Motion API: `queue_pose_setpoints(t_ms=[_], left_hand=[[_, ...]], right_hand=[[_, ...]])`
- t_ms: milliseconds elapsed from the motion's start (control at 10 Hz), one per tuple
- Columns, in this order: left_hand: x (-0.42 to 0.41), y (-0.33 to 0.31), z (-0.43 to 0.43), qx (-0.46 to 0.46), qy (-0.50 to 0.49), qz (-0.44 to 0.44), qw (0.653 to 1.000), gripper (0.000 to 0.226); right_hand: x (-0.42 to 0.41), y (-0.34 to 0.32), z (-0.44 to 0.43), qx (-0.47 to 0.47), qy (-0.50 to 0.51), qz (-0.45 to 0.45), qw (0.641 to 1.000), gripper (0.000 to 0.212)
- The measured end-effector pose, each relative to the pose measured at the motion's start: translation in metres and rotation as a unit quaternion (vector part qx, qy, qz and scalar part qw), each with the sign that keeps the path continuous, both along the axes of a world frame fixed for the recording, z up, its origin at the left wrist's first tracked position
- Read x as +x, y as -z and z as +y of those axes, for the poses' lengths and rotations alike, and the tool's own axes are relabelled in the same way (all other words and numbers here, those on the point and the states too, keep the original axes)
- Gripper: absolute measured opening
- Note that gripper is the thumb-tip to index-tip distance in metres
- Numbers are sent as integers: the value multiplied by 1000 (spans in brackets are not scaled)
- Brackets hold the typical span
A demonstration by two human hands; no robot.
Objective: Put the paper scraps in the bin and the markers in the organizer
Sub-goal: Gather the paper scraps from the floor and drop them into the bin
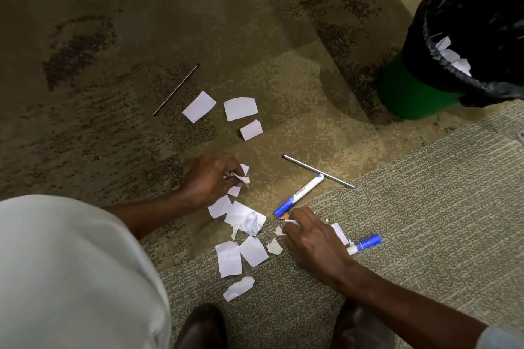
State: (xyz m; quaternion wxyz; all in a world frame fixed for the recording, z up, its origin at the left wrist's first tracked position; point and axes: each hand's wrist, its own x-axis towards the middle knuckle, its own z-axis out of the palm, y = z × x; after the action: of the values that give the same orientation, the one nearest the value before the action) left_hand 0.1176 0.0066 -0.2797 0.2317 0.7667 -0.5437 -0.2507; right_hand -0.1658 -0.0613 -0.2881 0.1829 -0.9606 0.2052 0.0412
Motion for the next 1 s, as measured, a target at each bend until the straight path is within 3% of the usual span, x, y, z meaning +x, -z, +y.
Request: queue_pose_setpoints(t_ms=[200, 400, 500, 600, 700, 800, 1000], left_hand=[[5, 6, 3, 17, 111, -55, 992, 17], [-1, 7, 0, 90, 109, -90, 986, 19], [-6, 3, -5, 76, 67, -20, 995, 30], [-4, 3, -6, 108, 92, 21, 990, 37], [4, 9, 0, 94, 168, -150, 970, 50], [2, 14, 3, 81, 133, -141, 978, 21], [2, 10, -2, 64, 111, -160, 979, 23]], right_hand=[[0, -3, -13, 22, 142, -34, 989, 13], [8, 4, -18, 56, 169, -17, 984, 18], [12, 8, -14, 65, 166, -12, 984, 22], [13, 10, -9, 57, 160, -7, 985, 26], [15, 12, -5, 46, 169, 11, 984, 29], [19, 12, -3, 40, 183, 10, 982, 33], [22, 11, -1, 63, 209, 9, 976, 30]])
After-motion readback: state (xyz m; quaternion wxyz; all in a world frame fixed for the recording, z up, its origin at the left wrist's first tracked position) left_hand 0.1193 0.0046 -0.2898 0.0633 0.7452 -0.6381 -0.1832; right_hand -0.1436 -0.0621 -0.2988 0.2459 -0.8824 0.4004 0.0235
